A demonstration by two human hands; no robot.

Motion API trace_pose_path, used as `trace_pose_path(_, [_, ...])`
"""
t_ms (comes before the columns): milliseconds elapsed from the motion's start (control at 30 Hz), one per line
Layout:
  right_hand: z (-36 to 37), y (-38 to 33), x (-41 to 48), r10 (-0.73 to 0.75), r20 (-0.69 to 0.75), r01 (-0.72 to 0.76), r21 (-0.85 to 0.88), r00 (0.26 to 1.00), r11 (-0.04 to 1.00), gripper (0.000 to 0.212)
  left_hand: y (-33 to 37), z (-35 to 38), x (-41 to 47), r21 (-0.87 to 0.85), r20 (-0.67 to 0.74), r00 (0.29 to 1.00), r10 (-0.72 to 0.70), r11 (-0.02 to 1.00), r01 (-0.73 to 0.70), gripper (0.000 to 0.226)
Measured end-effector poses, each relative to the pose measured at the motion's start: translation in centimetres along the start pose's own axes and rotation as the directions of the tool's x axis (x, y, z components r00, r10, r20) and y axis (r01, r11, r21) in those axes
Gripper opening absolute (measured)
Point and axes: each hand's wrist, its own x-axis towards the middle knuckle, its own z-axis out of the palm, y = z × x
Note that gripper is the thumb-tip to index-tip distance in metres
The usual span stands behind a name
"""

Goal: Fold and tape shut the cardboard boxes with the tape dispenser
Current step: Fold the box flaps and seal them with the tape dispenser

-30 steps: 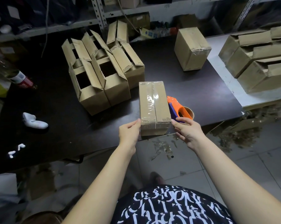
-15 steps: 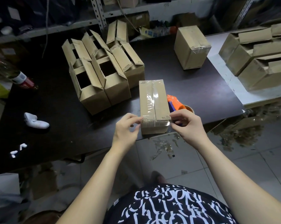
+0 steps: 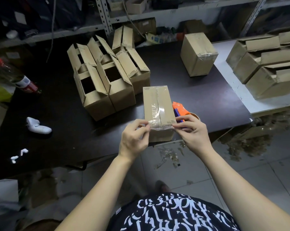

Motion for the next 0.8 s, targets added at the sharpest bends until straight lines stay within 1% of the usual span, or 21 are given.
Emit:
trace_pose_path(67, [0.2, 0.4, -0.3, -0.002, -0.011, 0.002, 0.003, 1.0, 1.0, 0.015, 0.0, 0.6, -0.6, 0.03, -0.025, 1.0, 0.004, 1.0, -0.003, 0.007])
trace_pose_path(133, [0.4, 0.5, -0.7, 0.006, -0.023, -0.006, -0.008, 1.0, 1.0, 0.015, -0.5, 1.0, -1.4, 0.044, -0.018, 1.0, 0.015, 0.999, -0.015, 0.011])
trace_pose_path(233, [0.4, 0.3, -0.8, -0.005, -0.001, 0.005, -0.061, 1.0, 0.998, 0.014, -1.4, 1.0, -2.2, 0.045, -0.029, 1.0, 0.007, 0.999, -0.006, 0.013])
trace_pose_path(333, [0.5, -0.1, -0.4, 0.031, -0.008, -0.031, -0.056, 0.999, 0.998, 0.008, -1.3, 0.6, -2.4, -0.004, -0.04, 0.999, -0.036, 0.999, 0.035, 0.009])
trace_pose_path(433, [0.9, -0.4, -0.2, 0.049, -0.054, -0.05, -0.025, 0.997, 0.998, 0.013, -0.2, 0.0, -1.9, -0.097, 0.011, 0.995, -0.1, 0.99, 0.101, 0.004])
trace_pose_path(467, [1.1, -0.5, -0.2, 0.045, -0.063, -0.047, -0.03, 0.997, 0.998, 0.015, 0.2, -0.2, -1.7, -0.124, 0.021, 0.991, -0.134, 0.983, 0.136, 0.007])
trace_pose_path(533, [1.3, -0.4, -0.2, 0.038, -0.064, -0.041, -0.038, 0.997, 0.998, 0.018, 0.9, -0.6, -1.0, -0.138, 0.049, 0.972, -0.23, 0.962, 0.235, 0.021])
trace_pose_path(600, [1.2, -0.2, -0.1, 0.034, -0.047, -0.035, -0.031, 0.998, 0.999, 0.017, 1.0, -0.5, -0.2, -0.102, 0.086, 0.948, -0.308, 0.943, 0.315, 0.034])
trace_pose_path(633, [1.1, 0.0, -0.1, 0.023, -0.035, -0.024, -0.031, 0.999, 0.999, 0.017, 0.9, -0.4, 0.2, -0.076, 0.098, 0.943, -0.319, 0.942, 0.327, 0.036])
trace_pose_path(700, [1.0, 0.1, 0.0, -0.003, -0.017, 0.002, -0.036, 1.0, 0.999, 0.017, 0.7, 0.0, 0.6, -0.041, 0.119, 0.946, -0.3, 0.951, 0.307, 0.031])
trace_pose_path(800, [0.9, -0.1, 0.2, -0.019, 0.011, 0.019, -0.038, 1.0, 0.999, 0.015, 0.2, 0.0, 0.6, -0.021, 0.131, 0.964, -0.232, 0.971, 0.237, 0.023])
